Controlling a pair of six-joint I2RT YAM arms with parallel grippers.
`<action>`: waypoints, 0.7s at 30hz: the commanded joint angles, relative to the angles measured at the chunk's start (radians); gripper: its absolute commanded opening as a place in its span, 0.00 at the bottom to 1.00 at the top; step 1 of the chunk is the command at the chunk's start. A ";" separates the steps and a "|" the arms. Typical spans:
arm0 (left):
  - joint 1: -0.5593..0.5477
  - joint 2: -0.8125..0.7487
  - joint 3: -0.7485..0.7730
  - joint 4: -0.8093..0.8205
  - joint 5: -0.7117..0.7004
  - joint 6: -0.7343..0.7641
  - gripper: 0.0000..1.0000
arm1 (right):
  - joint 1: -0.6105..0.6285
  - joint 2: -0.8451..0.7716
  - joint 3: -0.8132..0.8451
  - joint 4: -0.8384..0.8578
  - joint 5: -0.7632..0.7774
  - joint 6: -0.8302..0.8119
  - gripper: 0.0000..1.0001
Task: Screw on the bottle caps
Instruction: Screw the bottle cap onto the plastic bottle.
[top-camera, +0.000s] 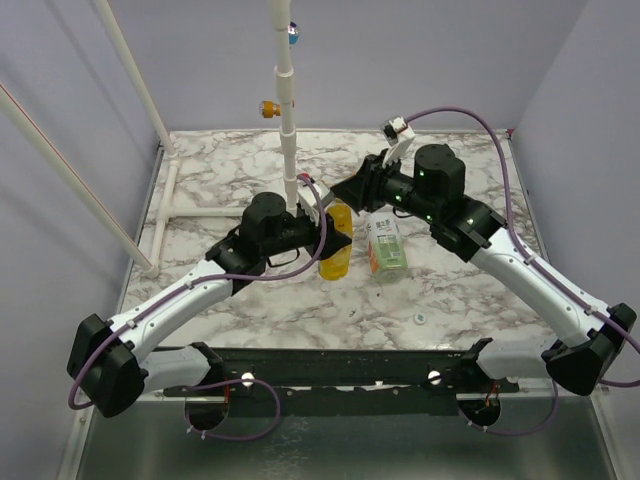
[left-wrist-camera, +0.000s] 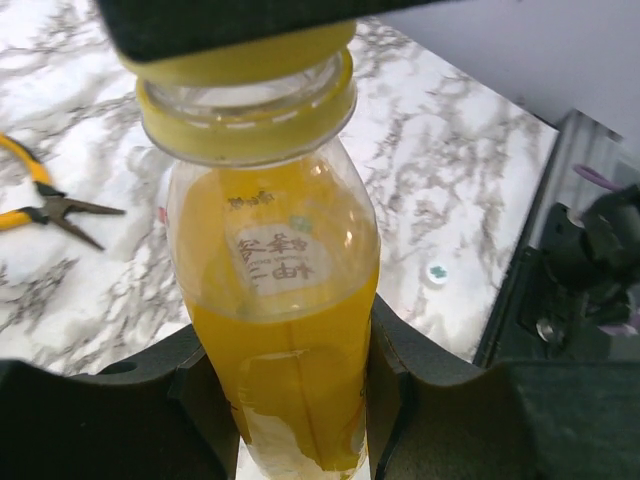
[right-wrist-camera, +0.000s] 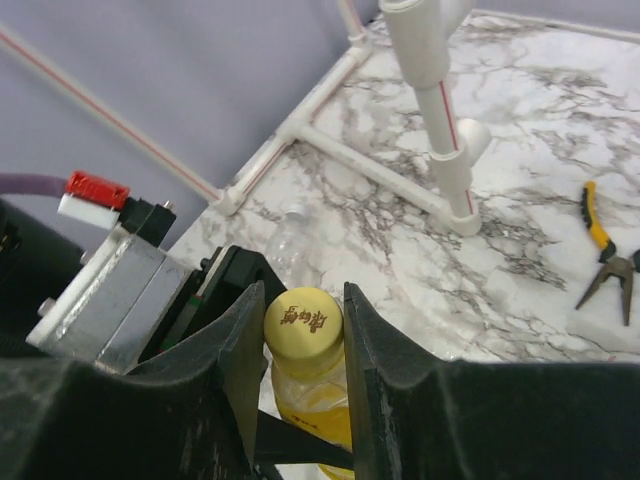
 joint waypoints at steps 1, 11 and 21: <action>-0.025 0.019 0.084 0.066 -0.307 0.035 0.00 | 0.090 0.072 0.065 -0.197 0.239 0.047 0.25; -0.090 0.079 0.156 0.087 -0.543 0.056 0.00 | 0.203 0.198 0.186 -0.310 0.555 0.109 0.23; -0.093 0.095 0.160 0.097 -0.544 0.032 0.00 | 0.243 0.220 0.221 -0.307 0.634 0.130 0.28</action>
